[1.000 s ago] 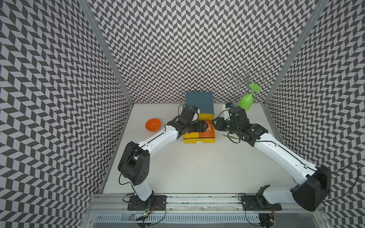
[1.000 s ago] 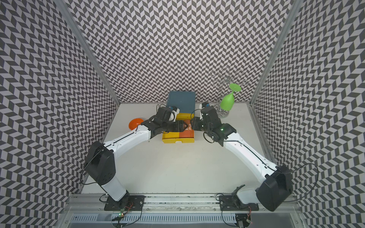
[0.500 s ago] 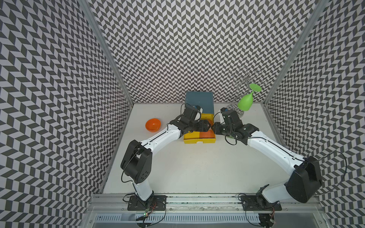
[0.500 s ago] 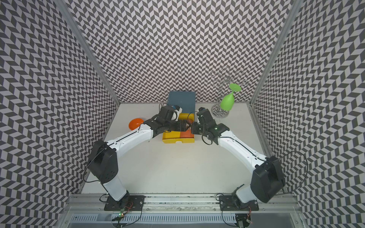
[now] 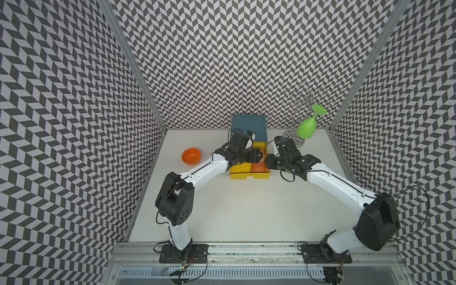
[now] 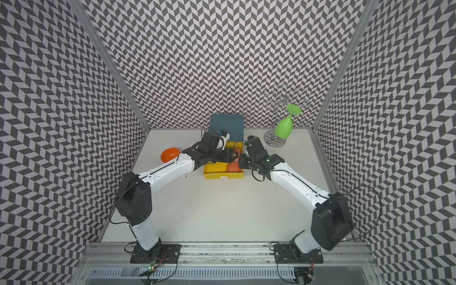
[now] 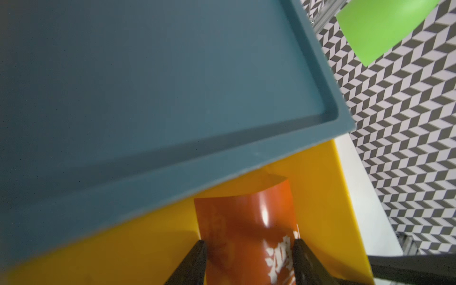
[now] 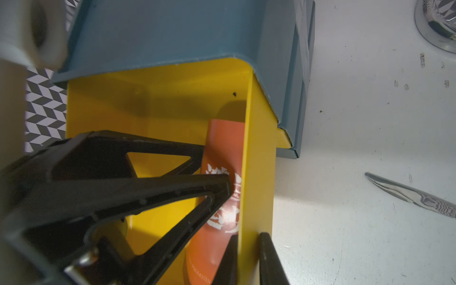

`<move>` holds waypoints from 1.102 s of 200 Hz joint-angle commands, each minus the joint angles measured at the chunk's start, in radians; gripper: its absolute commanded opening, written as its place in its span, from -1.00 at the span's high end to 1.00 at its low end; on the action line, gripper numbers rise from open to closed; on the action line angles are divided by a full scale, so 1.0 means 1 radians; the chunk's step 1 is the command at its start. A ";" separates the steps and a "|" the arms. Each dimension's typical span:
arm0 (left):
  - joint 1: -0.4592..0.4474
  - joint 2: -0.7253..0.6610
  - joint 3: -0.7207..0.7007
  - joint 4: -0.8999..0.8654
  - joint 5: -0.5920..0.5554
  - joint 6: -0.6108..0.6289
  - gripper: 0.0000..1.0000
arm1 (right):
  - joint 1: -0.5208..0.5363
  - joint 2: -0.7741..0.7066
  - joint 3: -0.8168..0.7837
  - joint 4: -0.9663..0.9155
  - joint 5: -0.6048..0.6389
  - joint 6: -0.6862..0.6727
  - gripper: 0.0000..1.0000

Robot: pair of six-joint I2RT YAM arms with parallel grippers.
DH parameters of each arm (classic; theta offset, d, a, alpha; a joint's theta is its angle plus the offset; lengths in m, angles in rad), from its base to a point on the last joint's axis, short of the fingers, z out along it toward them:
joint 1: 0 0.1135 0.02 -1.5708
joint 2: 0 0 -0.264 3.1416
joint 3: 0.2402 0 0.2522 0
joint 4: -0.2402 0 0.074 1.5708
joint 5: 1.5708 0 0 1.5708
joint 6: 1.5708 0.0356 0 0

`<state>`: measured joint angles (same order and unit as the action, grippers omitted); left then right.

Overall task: Take the postcards out of the drawer
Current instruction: Pick up the postcard from the drawer.

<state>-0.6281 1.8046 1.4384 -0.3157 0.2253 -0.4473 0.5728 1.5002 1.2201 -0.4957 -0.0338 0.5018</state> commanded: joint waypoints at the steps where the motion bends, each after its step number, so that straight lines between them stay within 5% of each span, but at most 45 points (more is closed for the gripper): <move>1: -0.007 0.062 -0.026 -0.101 -0.021 0.009 0.04 | 0.007 0.004 0.009 0.042 -0.023 -0.003 0.70; 75: 0.010 0.025 -0.030 -0.091 0.010 -0.004 0.51 | 0.007 0.002 0.006 0.051 -0.030 0.003 0.71; 220: 0.056 -0.106 -0.004 -0.124 0.062 -0.019 0.54 | 0.001 -0.021 0.065 0.073 -0.023 0.000 0.53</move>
<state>-0.5816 1.7447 1.4273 -0.4053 0.2825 -0.4656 0.5728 1.5002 1.2407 -0.4873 -0.0429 0.5060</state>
